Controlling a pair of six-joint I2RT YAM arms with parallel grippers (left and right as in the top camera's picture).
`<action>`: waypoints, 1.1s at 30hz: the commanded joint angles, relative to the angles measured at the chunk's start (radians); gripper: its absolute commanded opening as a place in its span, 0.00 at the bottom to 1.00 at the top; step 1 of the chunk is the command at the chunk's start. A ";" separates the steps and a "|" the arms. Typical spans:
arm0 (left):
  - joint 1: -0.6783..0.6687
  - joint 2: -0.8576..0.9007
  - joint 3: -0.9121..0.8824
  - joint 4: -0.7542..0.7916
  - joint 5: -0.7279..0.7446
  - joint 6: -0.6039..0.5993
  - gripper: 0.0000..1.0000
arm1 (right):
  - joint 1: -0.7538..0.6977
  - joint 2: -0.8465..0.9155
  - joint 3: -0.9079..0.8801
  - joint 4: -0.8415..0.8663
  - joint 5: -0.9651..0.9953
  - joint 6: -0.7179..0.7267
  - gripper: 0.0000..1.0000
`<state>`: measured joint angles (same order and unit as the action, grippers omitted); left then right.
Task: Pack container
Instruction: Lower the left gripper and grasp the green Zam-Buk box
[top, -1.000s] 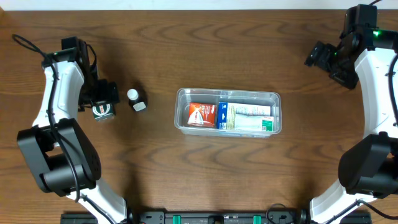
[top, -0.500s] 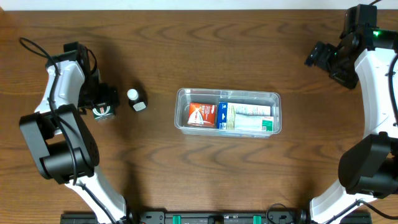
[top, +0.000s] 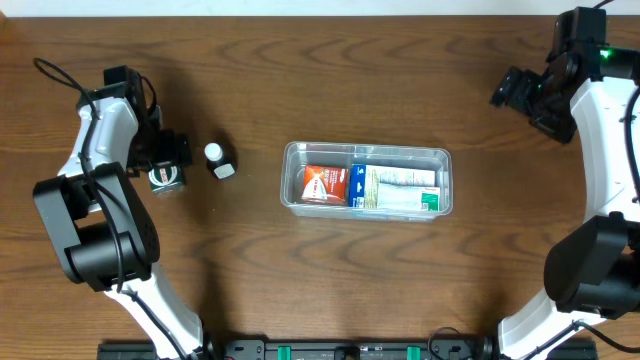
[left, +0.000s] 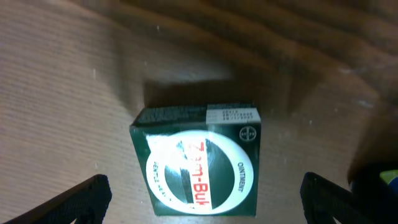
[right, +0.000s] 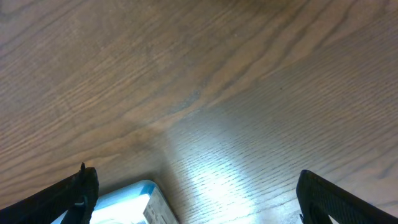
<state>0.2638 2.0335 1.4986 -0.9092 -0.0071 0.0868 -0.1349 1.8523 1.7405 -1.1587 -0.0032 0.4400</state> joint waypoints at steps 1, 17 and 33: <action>0.006 0.013 0.008 0.003 -0.004 0.018 0.98 | -0.002 -0.014 0.018 -0.001 0.007 0.008 0.99; 0.021 0.089 0.008 0.003 -0.005 0.037 0.98 | -0.002 -0.014 0.018 0.000 0.007 0.008 0.99; 0.061 0.110 0.008 0.021 0.000 0.036 0.97 | -0.002 -0.014 0.018 -0.001 0.007 0.008 0.99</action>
<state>0.3294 2.1193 1.4990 -0.8913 -0.0029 0.1104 -0.1349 1.8523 1.7405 -1.1584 -0.0032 0.4400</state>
